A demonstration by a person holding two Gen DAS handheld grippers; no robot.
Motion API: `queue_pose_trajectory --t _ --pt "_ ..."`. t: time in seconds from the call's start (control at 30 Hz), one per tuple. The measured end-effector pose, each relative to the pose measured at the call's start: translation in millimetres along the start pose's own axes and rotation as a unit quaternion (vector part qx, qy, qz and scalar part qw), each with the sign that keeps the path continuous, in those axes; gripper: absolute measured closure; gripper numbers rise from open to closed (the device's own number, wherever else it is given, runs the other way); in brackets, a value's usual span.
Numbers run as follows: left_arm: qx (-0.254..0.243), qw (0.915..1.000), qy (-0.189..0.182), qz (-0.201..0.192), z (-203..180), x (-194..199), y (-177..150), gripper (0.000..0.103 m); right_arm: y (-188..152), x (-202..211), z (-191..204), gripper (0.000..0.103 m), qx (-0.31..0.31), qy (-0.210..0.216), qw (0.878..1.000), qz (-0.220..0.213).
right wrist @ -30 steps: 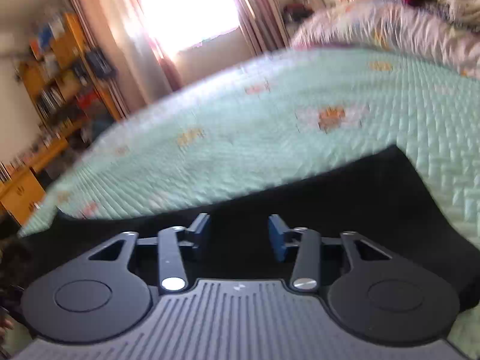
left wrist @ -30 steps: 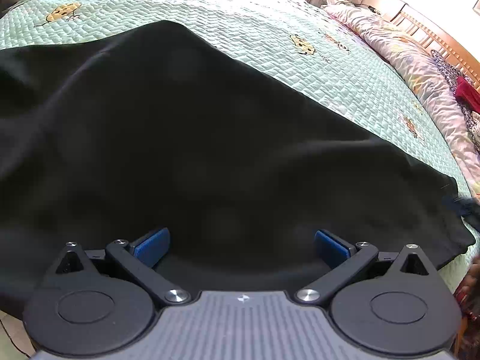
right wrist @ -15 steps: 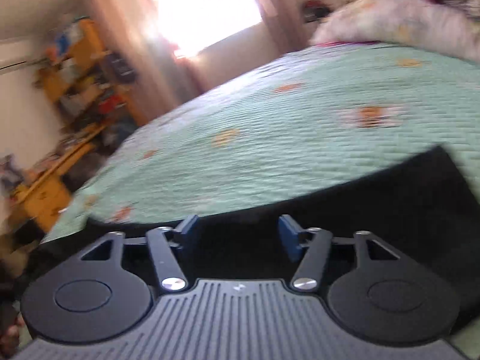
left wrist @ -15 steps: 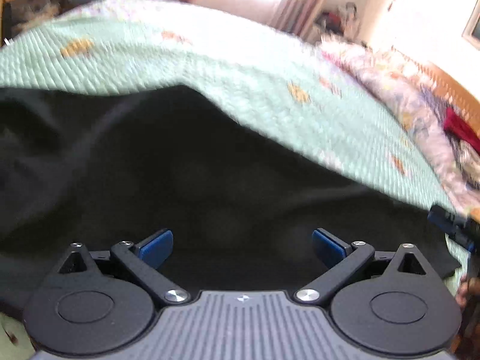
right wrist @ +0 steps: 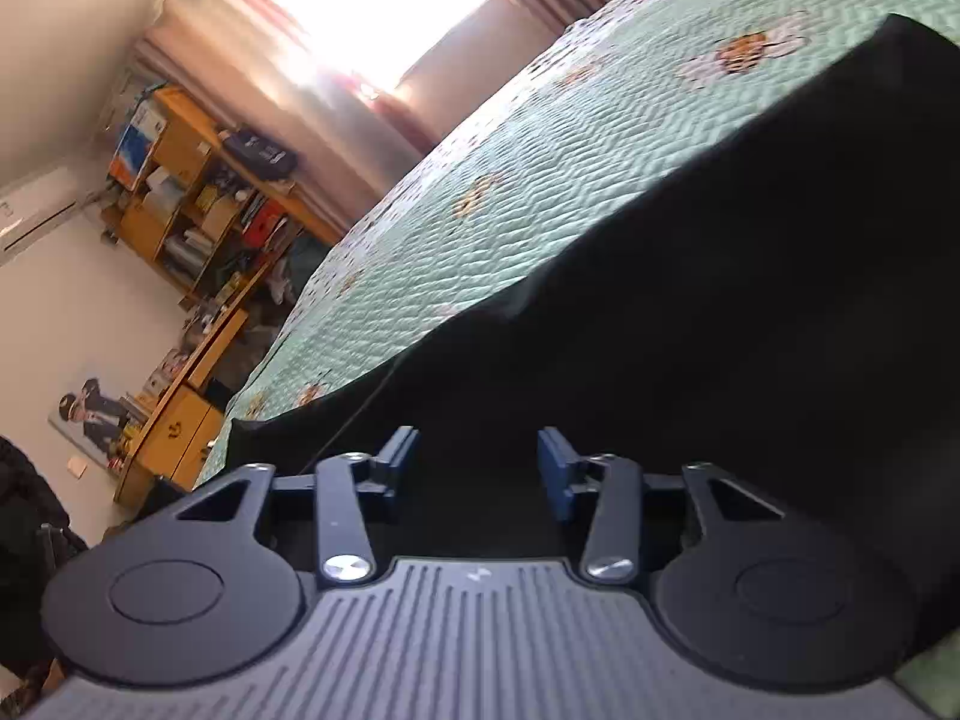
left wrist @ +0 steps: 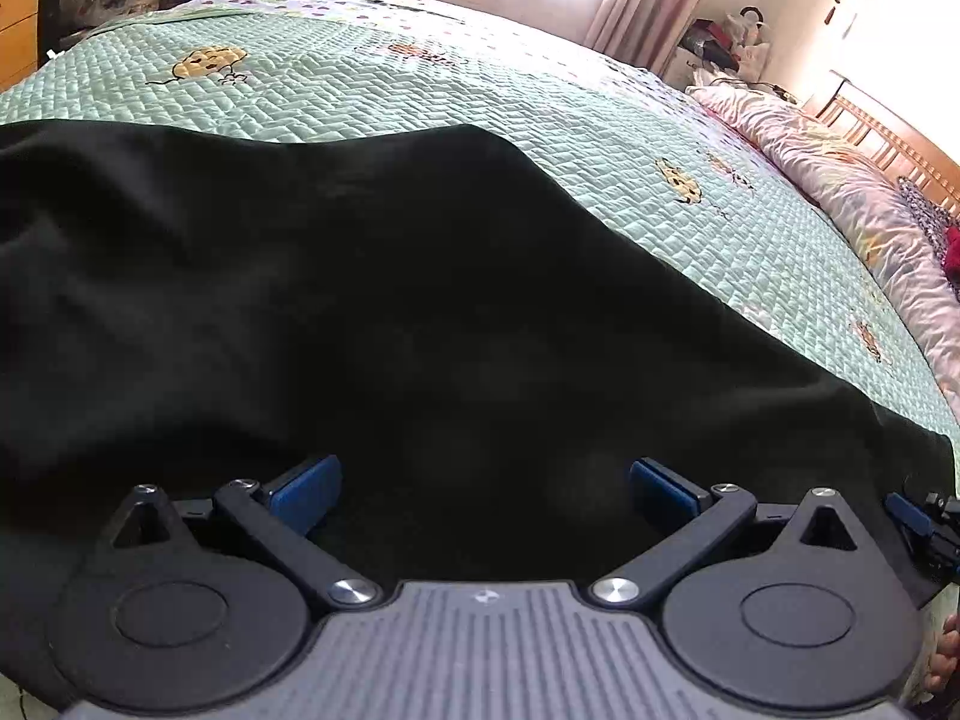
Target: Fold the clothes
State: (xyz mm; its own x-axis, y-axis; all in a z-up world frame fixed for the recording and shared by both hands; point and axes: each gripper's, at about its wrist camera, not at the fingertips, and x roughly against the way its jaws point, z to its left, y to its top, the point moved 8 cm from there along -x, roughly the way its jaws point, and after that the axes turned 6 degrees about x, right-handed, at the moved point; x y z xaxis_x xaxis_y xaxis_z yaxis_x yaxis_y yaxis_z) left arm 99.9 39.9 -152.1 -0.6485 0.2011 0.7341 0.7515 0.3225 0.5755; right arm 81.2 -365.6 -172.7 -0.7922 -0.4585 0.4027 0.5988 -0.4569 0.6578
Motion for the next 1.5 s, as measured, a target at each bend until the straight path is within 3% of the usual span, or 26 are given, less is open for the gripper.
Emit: queue_pose_trajectory --t 0.27,0.37,0.43,0.5,0.6,0.63,0.7,0.73,0.77,0.83,0.9,0.97,1.1,1.2,1.23,1.3,1.33,1.37,1.4,1.43,1.5 --pt "-0.006 1.0000 -0.003 0.000 -16 16 -1 0.001 1 -2 -7 0.061 -0.001 -0.004 1.000 -0.022" --pt "-0.056 0.9980 -0.029 0.000 -48 23 -11 0.001 -1 6 -6 0.060 0.002 -0.024 0.999 -0.023" --pt "-0.095 0.9942 -0.047 0.018 -69 18 -24 0.001 -1 16 -2 0.051 -0.002 -0.036 0.999 -0.029" --pt "-0.116 0.9904 -0.058 0.047 -82 5 -41 0.001 2 30 5 0.040 -0.005 -0.017 0.999 -0.050" --pt "-0.129 0.9898 -0.040 0.045 -82 -8 -54 0.001 3 44 1 0.038 0.006 -0.011 0.998 -0.067" --pt "-0.140 0.9886 -0.033 0.044 -84 -9 -56 0.001 2 45 -10 0.038 0.010 -0.034 0.997 -0.063" --pt "-0.163 0.9855 -0.021 0.041 -87 -10 -59 0.001 -3 46 -35 0.062 0.000 -0.066 0.996 -0.054" --pt "-0.175 0.9838 -0.015 0.039 -89 -10 -60 0.001 -3 49 -45 0.084 -0.011 -0.072 0.996 -0.056" --pt "-0.169 0.9846 -0.016 0.042 -89 -9 -60 0.001 -4 51 -54 0.093 -0.022 -0.078 0.995 -0.058" --pt "-0.158 0.9860 -0.013 0.050 -89 -7 -57 0.001 3 54 -54 0.092 -0.034 -0.097 0.993 -0.053" --pt "-0.157 0.9856 -0.008 0.061 -99 -8 -49 0.002 16 53 -32 0.075 0.003 -0.114 0.992 -0.058" --pt "-0.168 0.9840 -0.028 0.054 -121 -7 -35 0.002 30 39 -2 0.060 0.045 -0.078 0.994 -0.057" --pt "-0.176 0.9815 -0.054 0.053 -160 -26 -15 0.002 55 0 53 0.054 0.111 -0.007 0.993 -0.042" --pt "-0.167 0.9828 -0.036 0.070 -172 -58 -11 0.002 47 -38 44 0.054 0.181 -0.046 0.982 0.013" --pt "-0.152 0.9842 -0.025 0.087 -168 -74 -12 0.002 45 -50 41 0.055 0.205 -0.060 0.977 0.031" --pt "-0.130 0.9877 -0.019 0.084 -162 -84 -13 0.001 41 -74 34 0.056 0.250 -0.086 0.962 0.068" --pt "-0.126 0.9887 -0.017 0.081 -163 -84 -12 0.001 39 -86 30 0.068 0.273 -0.099 0.953 0.086" --pt "-0.121 0.9895 -0.014 0.077 -164 -83 -11 0.001 37 -97 26 0.072 0.294 -0.111 0.944 0.104" --pt "-0.127 0.9889 -0.014 0.076 -165 -83 -12 0.001 42 -94 24 0.077 0.286 -0.106 0.946 0.108" --pt "-0.133 0.9881 -0.014 0.076 -165 -83 -13 0.001 49 -91 18 0.090 0.277 -0.111 0.949 0.103" --pt "-0.133 0.9882 -0.023 0.073 -162 -81 -13 0.001 63 -84 5 0.092 0.258 -0.121 0.954 0.094"
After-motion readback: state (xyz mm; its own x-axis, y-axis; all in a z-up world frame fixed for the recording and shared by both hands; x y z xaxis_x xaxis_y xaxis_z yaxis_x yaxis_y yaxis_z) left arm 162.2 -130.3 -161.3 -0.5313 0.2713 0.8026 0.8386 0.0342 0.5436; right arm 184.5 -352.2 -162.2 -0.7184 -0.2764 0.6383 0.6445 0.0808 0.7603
